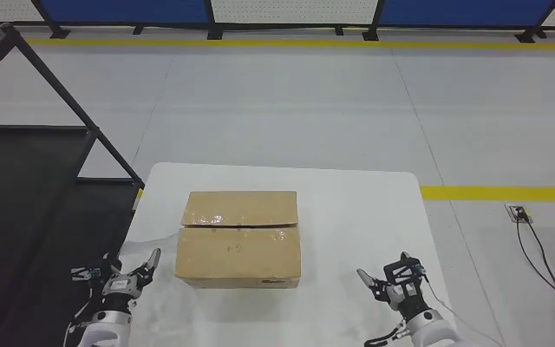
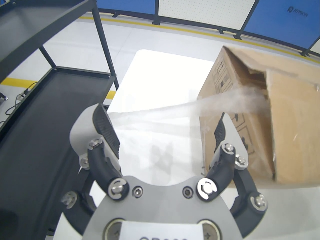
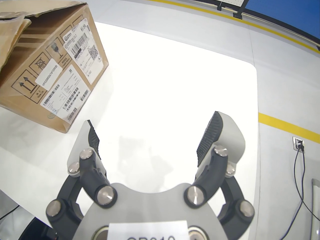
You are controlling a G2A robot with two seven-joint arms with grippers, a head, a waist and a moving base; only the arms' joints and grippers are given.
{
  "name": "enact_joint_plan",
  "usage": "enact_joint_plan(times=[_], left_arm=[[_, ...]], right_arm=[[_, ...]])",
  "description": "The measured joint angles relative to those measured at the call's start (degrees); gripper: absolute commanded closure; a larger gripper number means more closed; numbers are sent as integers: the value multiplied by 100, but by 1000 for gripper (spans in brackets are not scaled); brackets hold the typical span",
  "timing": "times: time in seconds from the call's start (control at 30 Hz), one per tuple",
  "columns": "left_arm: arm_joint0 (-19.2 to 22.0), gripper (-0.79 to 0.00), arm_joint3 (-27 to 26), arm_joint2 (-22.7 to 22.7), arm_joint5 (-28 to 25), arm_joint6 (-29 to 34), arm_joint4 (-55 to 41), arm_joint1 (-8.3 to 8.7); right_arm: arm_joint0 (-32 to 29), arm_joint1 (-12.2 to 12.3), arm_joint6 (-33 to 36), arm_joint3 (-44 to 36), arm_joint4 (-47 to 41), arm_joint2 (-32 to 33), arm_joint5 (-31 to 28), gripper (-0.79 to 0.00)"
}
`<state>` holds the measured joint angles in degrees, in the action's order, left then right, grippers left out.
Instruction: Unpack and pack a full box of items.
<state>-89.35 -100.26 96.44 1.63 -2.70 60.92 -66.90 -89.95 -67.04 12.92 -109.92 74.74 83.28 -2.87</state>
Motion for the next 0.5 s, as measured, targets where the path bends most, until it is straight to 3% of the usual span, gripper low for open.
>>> enact_joint_plan(times=[0.27, 0.5], left_arm=[[636, -785, -185, 24, 325, 266, 397, -1], [1630, -785, 346, -199, 467, 870, 526, -12]], right_arm=[[-47, -24, -187, 104, -409, 204, 108, -785], [-185, -38, -300, 28, -709, 462, 237, -785]])
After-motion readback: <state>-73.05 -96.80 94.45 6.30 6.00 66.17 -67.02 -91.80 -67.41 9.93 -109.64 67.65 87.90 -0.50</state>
